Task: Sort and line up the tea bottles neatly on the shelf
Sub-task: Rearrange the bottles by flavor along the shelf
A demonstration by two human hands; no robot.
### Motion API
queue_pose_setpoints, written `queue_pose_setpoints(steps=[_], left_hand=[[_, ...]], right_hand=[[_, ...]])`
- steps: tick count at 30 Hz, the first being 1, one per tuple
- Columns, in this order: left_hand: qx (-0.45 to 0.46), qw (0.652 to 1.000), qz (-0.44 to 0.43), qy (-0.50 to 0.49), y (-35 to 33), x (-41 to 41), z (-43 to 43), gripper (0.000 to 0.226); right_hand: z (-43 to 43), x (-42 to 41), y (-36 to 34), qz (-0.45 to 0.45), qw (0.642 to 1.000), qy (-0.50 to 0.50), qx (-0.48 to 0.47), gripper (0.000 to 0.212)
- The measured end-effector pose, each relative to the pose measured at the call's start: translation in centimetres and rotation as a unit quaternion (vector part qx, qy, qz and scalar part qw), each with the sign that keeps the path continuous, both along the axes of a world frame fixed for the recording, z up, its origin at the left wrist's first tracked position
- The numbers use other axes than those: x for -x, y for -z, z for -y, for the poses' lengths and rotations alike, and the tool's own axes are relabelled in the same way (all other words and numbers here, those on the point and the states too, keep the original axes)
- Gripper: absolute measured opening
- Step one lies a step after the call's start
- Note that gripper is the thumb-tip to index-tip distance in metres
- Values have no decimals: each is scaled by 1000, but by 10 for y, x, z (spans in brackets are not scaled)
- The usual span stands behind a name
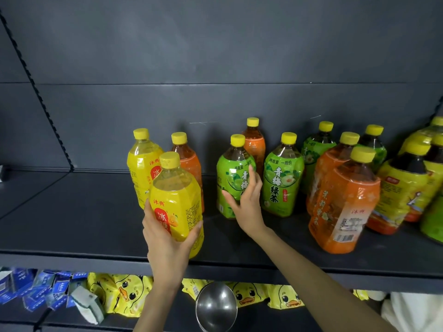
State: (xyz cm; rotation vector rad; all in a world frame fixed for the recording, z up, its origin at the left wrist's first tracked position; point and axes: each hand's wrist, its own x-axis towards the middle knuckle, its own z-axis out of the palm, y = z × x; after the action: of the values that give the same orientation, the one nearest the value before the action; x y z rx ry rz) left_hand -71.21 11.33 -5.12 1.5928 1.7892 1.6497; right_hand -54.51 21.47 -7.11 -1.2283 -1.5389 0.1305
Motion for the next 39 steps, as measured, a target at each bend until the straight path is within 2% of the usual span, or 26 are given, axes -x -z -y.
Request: queue_pose_setpoints(steps=[3,6,10,12,15,18,21,23,26,31,35,39], left_hand=[[-4,1000,0,5,-1,-1,1,116],[-10,1000,1,21,-2,-2,2,115],[-8,1000,-2,19,2,-5,3,114],[-13,1000,-7,18,7,-5,6,112],[-26,999,-24,22,15,-8,16,104],[-103,990,-96,23,17,-20,32,85],[-153,971,-159,96,13,-47,49,73],[-111,963,-170,177,11,-65,53,71],[-37,949,-134,285,11,-86,49,63],[10,919,-102,382,5,-124,35,63],[64,911,-50,404,0,-157,21,68],[80,914,-10,398,-5,-185,12,88]], right_hand=[[7,0,-1,18,1000,-5,18,81],[12,-5,-4,36,998,-12,46,88],[27,-16,-12,64,991,-23,116,92],[41,-24,-17,77,987,-13,140,82],[69,-38,-19,101,986,11,133,56],[101,-51,-14,112,986,31,118,42],[132,-68,-14,123,987,65,84,34],[152,-82,-17,116,988,89,55,30],[176,-109,-21,60,990,115,46,27],[195,-170,-30,-68,987,143,-5,19],[194,-218,-38,-92,980,179,-6,24],[176,-264,-42,-88,978,184,37,37]])
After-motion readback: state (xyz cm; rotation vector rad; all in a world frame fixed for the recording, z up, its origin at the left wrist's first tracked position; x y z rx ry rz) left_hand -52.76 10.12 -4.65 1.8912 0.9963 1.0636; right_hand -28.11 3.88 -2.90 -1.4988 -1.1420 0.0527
